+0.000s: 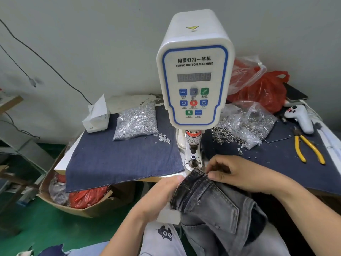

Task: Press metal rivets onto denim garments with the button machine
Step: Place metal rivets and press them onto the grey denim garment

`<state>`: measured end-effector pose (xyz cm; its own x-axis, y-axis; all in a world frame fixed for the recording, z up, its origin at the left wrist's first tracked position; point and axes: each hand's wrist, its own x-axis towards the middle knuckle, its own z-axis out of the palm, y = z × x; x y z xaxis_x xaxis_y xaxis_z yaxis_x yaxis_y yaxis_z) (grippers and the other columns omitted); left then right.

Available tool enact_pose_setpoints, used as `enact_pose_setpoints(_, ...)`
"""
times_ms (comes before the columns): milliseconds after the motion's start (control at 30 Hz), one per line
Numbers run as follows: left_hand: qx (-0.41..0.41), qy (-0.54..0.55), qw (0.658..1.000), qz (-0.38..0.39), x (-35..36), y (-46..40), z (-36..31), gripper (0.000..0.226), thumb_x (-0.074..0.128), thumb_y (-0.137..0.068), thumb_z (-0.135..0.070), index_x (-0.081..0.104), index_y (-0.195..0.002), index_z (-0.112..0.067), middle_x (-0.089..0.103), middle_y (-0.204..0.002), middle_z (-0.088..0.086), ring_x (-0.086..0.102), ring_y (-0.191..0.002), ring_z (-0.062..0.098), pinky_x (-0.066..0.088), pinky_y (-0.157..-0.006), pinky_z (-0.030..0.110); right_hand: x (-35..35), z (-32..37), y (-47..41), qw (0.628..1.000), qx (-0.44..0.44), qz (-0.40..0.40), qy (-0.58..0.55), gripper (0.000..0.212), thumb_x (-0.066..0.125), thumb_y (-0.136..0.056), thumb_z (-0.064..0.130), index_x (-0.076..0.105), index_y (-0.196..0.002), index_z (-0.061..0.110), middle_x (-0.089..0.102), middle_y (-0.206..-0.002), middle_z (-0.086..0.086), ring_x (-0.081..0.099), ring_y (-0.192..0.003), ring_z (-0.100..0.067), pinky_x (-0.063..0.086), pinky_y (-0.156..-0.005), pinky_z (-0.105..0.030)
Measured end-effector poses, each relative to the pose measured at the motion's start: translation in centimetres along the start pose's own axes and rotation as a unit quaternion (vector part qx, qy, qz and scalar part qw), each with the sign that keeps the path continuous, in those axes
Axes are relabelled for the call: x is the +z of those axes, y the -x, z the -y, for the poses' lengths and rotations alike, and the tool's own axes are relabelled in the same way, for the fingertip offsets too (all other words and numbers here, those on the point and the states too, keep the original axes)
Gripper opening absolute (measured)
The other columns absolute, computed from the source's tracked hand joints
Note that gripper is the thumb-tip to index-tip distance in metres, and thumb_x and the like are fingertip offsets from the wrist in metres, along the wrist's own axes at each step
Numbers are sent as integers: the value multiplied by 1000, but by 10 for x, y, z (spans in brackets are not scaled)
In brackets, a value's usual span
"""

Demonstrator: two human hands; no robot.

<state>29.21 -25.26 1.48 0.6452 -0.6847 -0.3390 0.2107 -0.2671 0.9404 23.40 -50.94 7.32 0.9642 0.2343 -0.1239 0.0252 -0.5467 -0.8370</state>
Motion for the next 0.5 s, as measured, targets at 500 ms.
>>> enact_pose_setpoints(500, 69, -185, 970, 141, -10, 11, -30, 14, 66, -105, -30, 72, -96, -22, 76, -113, 10, 70, -101, 28, 56, -95, 49, -1, -3, 1, 963, 118, 244, 1, 40, 57, -80, 56, 54, -58, 23, 43, -55, 14, 37, -53, -2, 33, -53, -16)
